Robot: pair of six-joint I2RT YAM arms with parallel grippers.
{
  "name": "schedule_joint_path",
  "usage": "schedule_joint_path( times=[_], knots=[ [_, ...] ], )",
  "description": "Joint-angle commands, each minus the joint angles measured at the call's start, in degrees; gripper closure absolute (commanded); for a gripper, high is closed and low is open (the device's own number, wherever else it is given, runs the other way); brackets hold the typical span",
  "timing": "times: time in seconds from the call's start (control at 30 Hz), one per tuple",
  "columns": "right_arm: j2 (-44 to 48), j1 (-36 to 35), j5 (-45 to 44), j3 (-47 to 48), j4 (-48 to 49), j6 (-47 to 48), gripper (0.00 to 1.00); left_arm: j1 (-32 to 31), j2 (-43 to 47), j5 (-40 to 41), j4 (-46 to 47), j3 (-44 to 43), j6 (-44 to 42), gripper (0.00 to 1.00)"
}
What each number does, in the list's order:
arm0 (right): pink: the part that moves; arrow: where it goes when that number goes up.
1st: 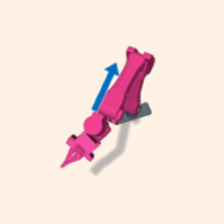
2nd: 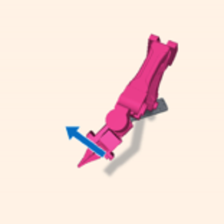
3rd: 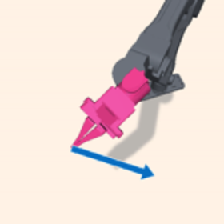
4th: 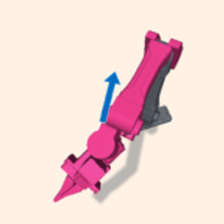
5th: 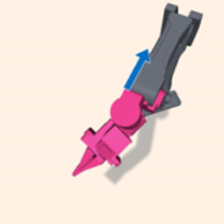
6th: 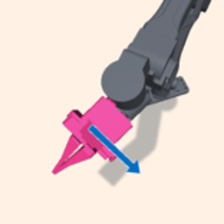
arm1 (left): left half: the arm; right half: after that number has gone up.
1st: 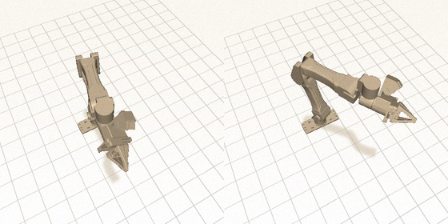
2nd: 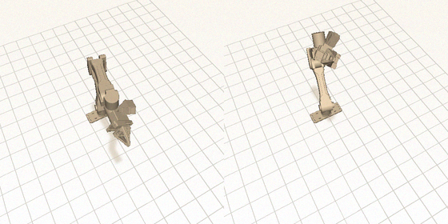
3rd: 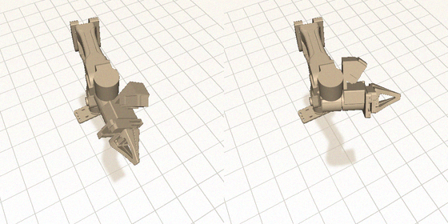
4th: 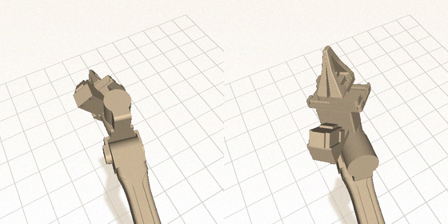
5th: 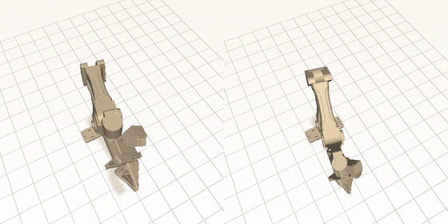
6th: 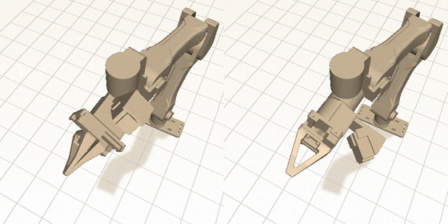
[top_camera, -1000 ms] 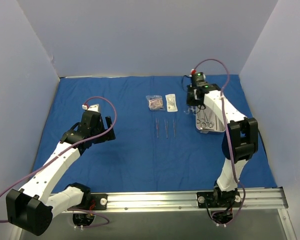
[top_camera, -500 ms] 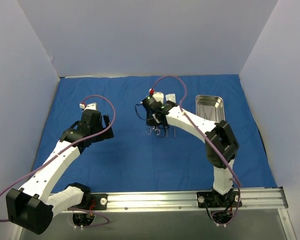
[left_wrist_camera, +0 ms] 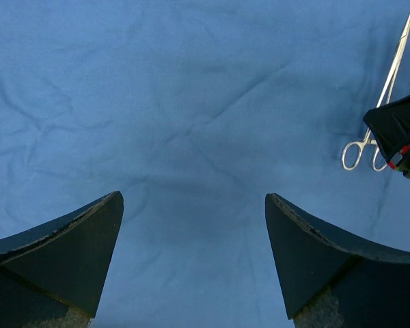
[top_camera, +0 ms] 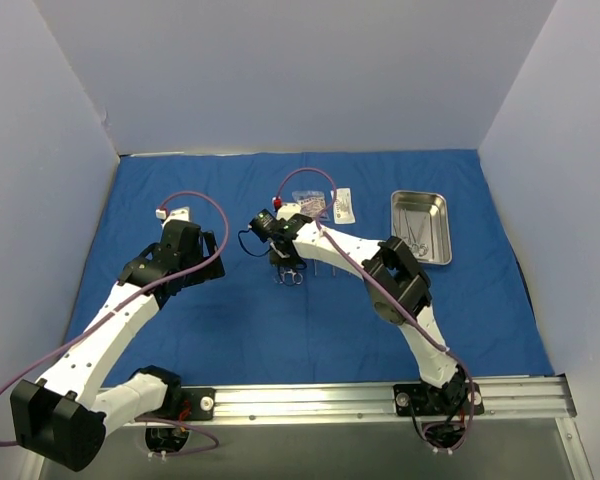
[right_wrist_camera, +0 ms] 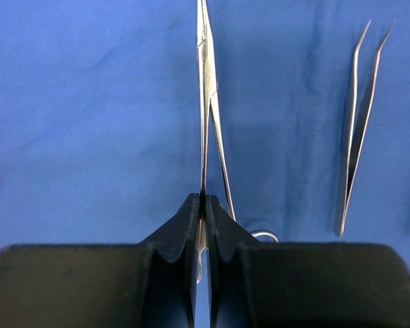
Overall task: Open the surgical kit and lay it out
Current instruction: Place the medical item in the surgical kit.
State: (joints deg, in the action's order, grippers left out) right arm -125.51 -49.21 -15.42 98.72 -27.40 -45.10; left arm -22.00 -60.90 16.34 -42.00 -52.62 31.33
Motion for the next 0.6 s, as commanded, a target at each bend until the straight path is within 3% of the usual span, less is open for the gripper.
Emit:
schedule_joint_path(
  times=[0.0, 0.47, 0.57],
  knots=[
    [-0.96, 0.26, -3.83, 3.14, -3.45, -3.15, 1.00, 0.47, 1.23, 0.89, -0.54, -1.52, 0.75, 0.06],
    [-6.41, 0.34, -5.41, 9.30, -6.96, -3.32, 1.00, 0.47, 0.88, 0.45, 0.07, -1.08, 0.84, 0.06],
    [-6.85, 0.26, -4.80, 9.56, -7.06, -3.68, 0.94, 0.47, 0.88, 0.27, 0.16, -1.08, 0.84, 0.06]
  ],
)
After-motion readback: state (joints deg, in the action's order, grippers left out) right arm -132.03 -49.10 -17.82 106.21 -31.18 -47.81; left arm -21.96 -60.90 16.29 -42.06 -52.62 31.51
